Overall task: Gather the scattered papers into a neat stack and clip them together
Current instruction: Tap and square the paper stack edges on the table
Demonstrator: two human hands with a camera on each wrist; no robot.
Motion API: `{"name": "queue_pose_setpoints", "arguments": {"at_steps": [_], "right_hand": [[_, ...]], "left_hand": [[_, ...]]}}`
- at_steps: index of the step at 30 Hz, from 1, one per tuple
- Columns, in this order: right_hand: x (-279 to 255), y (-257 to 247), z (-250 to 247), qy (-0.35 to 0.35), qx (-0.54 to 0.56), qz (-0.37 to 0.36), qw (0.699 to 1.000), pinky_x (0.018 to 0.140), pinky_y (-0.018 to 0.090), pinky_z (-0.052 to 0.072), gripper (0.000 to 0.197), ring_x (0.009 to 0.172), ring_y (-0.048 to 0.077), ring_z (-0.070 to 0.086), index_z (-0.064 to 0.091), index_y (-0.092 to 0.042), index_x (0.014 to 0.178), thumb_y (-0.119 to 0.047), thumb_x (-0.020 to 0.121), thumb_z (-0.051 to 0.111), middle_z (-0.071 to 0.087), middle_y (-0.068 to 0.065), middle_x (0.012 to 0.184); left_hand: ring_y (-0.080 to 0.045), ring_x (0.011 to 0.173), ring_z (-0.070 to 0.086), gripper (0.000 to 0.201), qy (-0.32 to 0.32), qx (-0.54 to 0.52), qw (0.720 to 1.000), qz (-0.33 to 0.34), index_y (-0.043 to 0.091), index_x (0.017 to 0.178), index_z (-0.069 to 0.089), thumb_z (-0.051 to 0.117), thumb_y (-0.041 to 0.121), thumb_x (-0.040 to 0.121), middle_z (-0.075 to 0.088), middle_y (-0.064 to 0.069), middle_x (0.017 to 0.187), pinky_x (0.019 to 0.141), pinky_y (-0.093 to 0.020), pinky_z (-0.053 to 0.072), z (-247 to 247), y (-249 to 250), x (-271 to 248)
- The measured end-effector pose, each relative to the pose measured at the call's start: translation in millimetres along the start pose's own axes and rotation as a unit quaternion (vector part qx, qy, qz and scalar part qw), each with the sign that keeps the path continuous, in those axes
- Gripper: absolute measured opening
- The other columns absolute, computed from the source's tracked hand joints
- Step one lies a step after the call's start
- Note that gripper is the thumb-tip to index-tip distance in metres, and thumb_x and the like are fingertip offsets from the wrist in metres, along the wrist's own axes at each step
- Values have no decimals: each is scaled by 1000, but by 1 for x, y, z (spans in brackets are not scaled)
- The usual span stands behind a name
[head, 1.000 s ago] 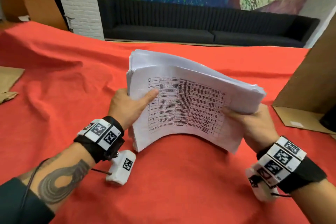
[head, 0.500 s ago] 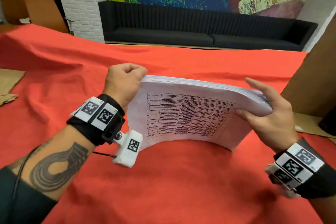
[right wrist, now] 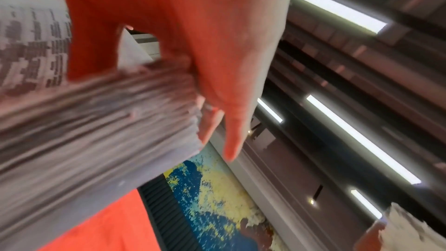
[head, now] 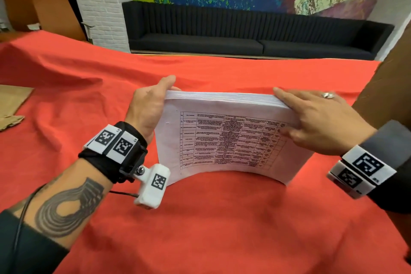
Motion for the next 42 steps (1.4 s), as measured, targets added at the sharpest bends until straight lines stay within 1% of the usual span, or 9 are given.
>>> {"name": "queue_pose_setpoints", "arguments": {"at_steps": [4, 8, 11, 14, 20, 25, 33, 38, 42], "right_hand": [[19, 4, 5, -24, 80, 1, 996, 95, 46, 52, 53, 122, 31, 59, 46, -39, 136, -46, 87, 66, 64, -1, 128], [29, 16, 0, 64, 268, 26, 961, 66, 31, 48, 24, 79, 20, 67, 71, -22, 87, -33, 75, 88, 70, 0, 81], [29, 44, 32, 123, 619, 120, 766, 63, 23, 53, 27, 66, 7, 67, 73, -16, 98, -15, 74, 87, 73, 3, 88], [19, 16, 99, -61, 757, 134, 636, 96, 48, 56, 42, 100, 31, 74, 67, -7, 126, -5, 84, 72, 73, 16, 122], [8, 4, 143, -106, 670, 202, 707, 83, 45, 62, 34, 87, 31, 77, 69, 3, 117, -17, 90, 74, 79, 14, 100], [-11, -7, 160, -245, 395, 253, 848, 72, 21, 45, 45, 84, 23, 63, 70, 0, 105, -44, 99, 61, 66, 7, 99], [-24, -28, 166, -281, 564, 282, 724, 100, 48, 55, 21, 100, 34, 75, 73, -4, 104, -18, 88, 74, 78, 13, 105], [-34, -6, 180, -218, 513, 307, 771, 67, 38, 58, 42, 74, 27, 70, 61, -2, 97, -25, 67, 80, 70, 8, 84], [-41, -24, 176, -228, 568, 306, 729, 97, 55, 56, 57, 97, 38, 74, 68, 1, 113, -24, 64, 83, 77, 16, 105]], "left_hand": [[-20, 90, 71, 73, -37, -2, 997, 71, 16, 99, 76, 84, 75, 57, 76, -3, 98, 84, -35, 56, -4, -18, -7], [-27, 100, 77, 54, -66, 25, 996, 56, 8, 107, 76, 96, 21, 58, 80, -6, 105, 92, -44, 62, 0, -49, -12], [-26, 92, 77, 52, -72, -9, 997, 28, 1, 105, 77, 94, 17, 58, 80, -11, 104, 91, -49, 61, 0, -57, -1], [-34, 105, 74, 76, -114, -47, 992, -26, -1, 110, 76, 102, 31, 47, 77, -18, 113, 96, -50, 58, 4, -58, 5], [-29, 111, 73, 103, -106, -11, 971, -215, 1, 119, 73, 105, 44, 32, 75, -14, 121, 102, -43, 54, -27, -101, 27], [-34, 119, 69, 67, -146, 12, 908, -393, 3, 130, 67, 86, 32, 73, 69, -19, 131, 111, -51, 46, -31, -139, -28], [-36, 109, 72, 33, -105, 61, 910, -397, -4, 125, 64, 62, 18, 101, 76, -21, 114, 91, -48, 58, -42, -147, -59], [-32, 108, 73, 32, -118, 82, 910, -389, 6, 120, 70, 69, 28, 96, 78, -13, 111, 91, -44, 59, -51, -130, -72], [-31, 97, 77, 26, -164, 51, 902, -397, -3, 122, 67, 62, 6, 98, 76, -20, 115, 79, -39, 65, -36, -132, -87]]}}
Point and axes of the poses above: each hand's wrist, its own x-axis towards the middle knuckle, its own z-axis out of the palm, y = z × x, the point moved 7 cm from there along x, towards the middle knuckle
